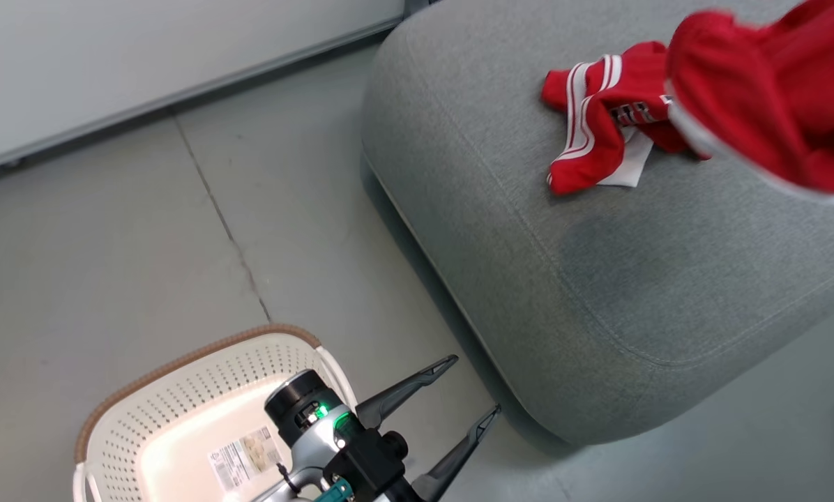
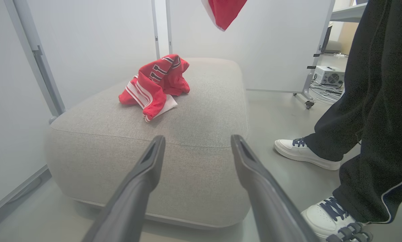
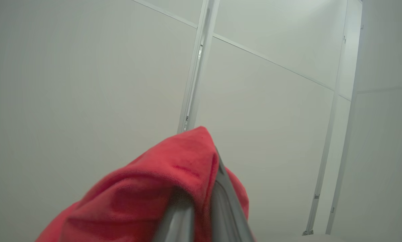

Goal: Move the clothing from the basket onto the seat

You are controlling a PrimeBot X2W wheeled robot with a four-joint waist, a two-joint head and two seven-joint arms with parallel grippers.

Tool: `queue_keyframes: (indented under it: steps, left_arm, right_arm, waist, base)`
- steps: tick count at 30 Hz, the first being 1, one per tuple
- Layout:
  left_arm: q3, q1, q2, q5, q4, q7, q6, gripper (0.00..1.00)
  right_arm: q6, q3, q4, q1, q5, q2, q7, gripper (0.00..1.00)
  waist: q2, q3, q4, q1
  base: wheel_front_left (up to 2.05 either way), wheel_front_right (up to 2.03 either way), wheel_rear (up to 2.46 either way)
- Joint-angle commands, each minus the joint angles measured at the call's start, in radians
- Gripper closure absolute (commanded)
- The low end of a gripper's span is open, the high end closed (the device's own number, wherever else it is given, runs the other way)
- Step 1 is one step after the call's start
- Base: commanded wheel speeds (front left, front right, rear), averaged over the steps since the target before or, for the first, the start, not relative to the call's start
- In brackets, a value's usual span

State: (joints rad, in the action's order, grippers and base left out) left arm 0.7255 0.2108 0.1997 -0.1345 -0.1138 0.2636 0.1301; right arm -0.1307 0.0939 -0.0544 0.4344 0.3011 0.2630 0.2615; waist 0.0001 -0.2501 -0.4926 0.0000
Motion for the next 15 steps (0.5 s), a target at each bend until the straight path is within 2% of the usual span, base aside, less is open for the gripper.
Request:
queue_keyframes:
  steps: [1,8,11,15]
  left_arm:
    - [0.008,0.033,0.024,0.003,0.001,0.001,0.001,0.0]
    - [0.072,0.114,0.08,0.006,0.01,0.001,0.001,0.0]
    - [0.08,0.131,0.095,0.005,0.013,0.001,0.001,0.0]
    - [0.058,0.144,0.097,-0.016,0.015,0.001,0.001,0.0]
  right_arm:
    - [0.0,0.017,0.03,0.078,-0.022,0.041,0.006,1.0]
    - [0.0,0.092,0.181,0.349,-0.033,0.136,0.006,1.0]
    - [0.0,0.113,0.236,0.417,-0.018,0.148,0.005,1.0]
    - [0.0,0.146,0.393,0.518,-0.008,0.169,0.003,1.0]
  waist:
    - [-0.0001,-0.07,0.014,0.0]
    - [-0.0001,-0.19,0.059,0.0]
    - [-0.0001,-0.219,0.073,0.0]
    - [-0.0001,-0.262,0.094,0.0]
  base:
    - [0.0,0.0,0.0]
    - [0.0,0.0,0.0]
    - [0.0,0.0,0.0]
    - [0.0,0.0,0.0]
